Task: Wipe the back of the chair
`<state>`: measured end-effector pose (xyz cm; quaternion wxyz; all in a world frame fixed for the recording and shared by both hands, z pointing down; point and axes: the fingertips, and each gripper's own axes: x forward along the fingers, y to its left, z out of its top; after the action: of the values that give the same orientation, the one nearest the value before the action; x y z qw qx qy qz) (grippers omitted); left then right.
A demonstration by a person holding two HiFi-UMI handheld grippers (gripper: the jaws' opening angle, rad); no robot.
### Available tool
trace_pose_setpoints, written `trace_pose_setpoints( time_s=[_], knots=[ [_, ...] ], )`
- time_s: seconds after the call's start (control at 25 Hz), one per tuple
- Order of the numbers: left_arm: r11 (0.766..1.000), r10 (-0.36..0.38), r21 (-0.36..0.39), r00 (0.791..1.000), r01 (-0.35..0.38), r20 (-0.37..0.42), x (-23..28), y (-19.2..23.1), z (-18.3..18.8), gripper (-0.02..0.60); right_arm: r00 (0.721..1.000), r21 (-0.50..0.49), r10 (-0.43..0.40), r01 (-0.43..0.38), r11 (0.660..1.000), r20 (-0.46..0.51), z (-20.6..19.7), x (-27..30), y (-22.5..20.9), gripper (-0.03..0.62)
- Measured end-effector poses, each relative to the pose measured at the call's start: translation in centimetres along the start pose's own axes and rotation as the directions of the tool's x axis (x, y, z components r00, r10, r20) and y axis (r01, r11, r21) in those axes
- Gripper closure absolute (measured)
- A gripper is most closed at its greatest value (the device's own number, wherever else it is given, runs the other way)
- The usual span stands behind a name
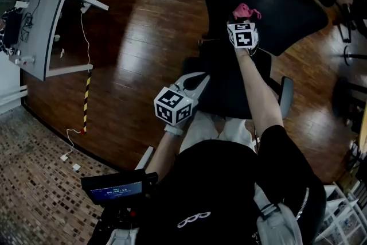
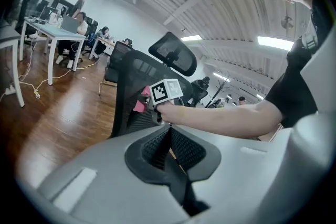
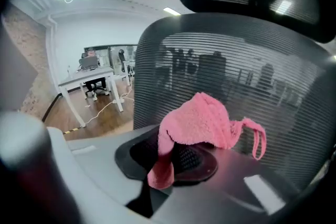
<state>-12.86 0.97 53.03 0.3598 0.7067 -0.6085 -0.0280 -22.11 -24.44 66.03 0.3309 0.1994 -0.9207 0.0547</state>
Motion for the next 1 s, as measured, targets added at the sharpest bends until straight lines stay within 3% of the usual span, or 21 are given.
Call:
trace_pose_setpoints(
  time_s=[0.12,0.24,0.48,0.6,0.76,1.0],
  knots=[
    [1.0,0.026,-0.01,1.0,-0.026,0.005,-0.6,0.0,-0.1,0.589,0.991,-0.023,0.132,-0.132,0.991,-0.006,0.5,1.5,4.3,0.551],
    [0.998,0.06,-0.027,0.998,-0.06,0.004,-0.6,-0.2,-0.1,0.589,0.962,-0.054,0.272,-0.273,0.96,-0.031,0.4,2.6,8.2,0.551],
    [0.998,0.066,-0.008,0.998,-0.066,0.013,-1.7,1.0,0.1,0.589,0.907,-0.109,0.421,-0.421,0.9,-0.027,2.7,3.9,13.0,0.551],
    [0.997,0.076,-0.017,0.997,-0.076,0.007,-2.6,1.5,-0.8,0.589,0.918,-0.055,0.393,-0.396,0.917,-0.057,1.2,4.7,12.6,0.551],
    [0.996,0.086,-0.021,0.996,-0.086,0.002,-2.2,1.8,-0.7,0.589,0.949,0.025,0.301,-0.3,0.954,-0.092,-0.6,5.1,8.5,0.549],
    [0.996,0.085,-0.016,0.996,-0.086,-0.017,-1.4,0.9,-1.2,0.589,0.963,0.066,0.261,-0.257,0.964,-0.07,-2.0,3.7,5.4,0.549]
  ],
)
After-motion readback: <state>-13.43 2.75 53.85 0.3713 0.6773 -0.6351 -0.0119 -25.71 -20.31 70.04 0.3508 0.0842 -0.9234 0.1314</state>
